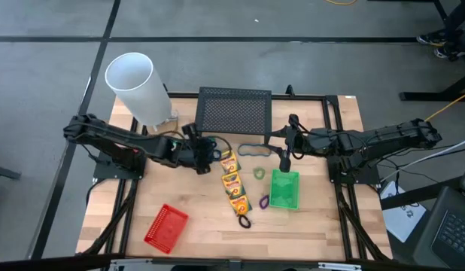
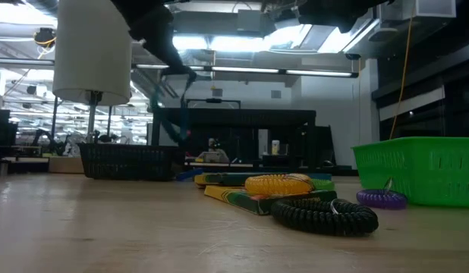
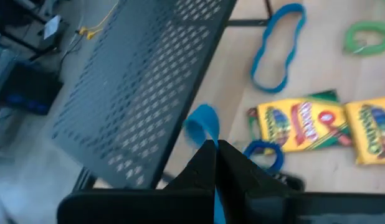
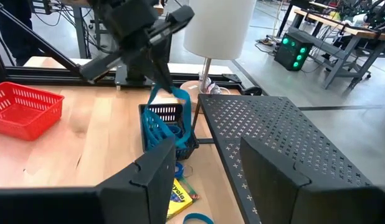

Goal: Pick & Place Office Desk Supplies
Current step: Put the blue rubberband into the black bin

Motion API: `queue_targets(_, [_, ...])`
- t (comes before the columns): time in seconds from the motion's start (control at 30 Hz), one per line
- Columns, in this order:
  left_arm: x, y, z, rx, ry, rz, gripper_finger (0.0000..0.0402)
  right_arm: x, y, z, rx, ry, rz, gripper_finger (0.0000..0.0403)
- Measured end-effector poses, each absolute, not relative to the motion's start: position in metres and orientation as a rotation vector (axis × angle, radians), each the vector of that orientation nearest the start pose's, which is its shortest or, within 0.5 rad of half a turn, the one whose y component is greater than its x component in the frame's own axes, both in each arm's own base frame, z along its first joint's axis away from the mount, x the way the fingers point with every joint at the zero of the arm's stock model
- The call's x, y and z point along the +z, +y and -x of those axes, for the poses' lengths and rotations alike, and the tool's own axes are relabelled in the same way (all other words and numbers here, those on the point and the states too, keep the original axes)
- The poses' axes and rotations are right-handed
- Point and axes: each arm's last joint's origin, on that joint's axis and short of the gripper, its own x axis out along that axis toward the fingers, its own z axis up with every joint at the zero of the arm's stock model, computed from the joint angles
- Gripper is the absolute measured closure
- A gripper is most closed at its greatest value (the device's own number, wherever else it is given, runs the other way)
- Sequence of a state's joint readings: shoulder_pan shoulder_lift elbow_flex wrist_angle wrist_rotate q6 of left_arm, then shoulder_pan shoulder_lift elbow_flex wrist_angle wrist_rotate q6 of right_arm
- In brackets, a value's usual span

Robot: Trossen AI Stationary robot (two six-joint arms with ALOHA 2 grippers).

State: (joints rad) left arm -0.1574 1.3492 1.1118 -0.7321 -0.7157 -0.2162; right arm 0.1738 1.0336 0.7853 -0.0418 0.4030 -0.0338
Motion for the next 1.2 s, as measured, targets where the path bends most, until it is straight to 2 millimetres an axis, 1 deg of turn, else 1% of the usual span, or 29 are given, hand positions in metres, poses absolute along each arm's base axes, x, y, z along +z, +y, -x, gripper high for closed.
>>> queue_targets(0.2, [0.285, -0.019, -0.249, 0.693, 0.908, -0.237, 0.0399, 0.301, 0.028, -0.226, -0.223, 0.283, 0.116, 0.0222])
queue_targets(0.3, [0.280, -0.018, -0.246, 0.705, 0.928, -0.233, 0.0399, 0.301, 0.028, -0.226, -0.223, 0.283, 0.116, 0.0222])
queue_targets(0.63, [0.243, -0.017, -0.234, 0.711, 1.025, -0.212, 0.0399, 0.301, 0.028, -0.226, -0.223, 0.283, 0.115, 0.0222])
queue_targets(0.87, [0.228, -0.016, -0.231, 0.721, 1.035, -0.206, 0.0399, 0.301, 0.028, -0.226, -0.223, 0.283, 0.113, 0.0222])
queue_targets(0.97, [0.219, -0.017, -0.232, 0.694, 1.019, -0.194, 0.0399, 0.301, 0.028, -0.226, -0.223, 0.283, 0.113, 0.0222])
queue_targets(1.13, [0.203, -0.018, -0.237, 0.571, 0.988, -0.144, 0.0399, 0.301, 0.028, -0.226, -0.223, 0.283, 0.113, 0.0222])
queue_targets(1.2, [0.198, -0.016, -0.237, 0.549, 0.978, -0.132, 0.0399, 0.301, 0.028, -0.226, -0.223, 0.282, 0.113, 0.0222])
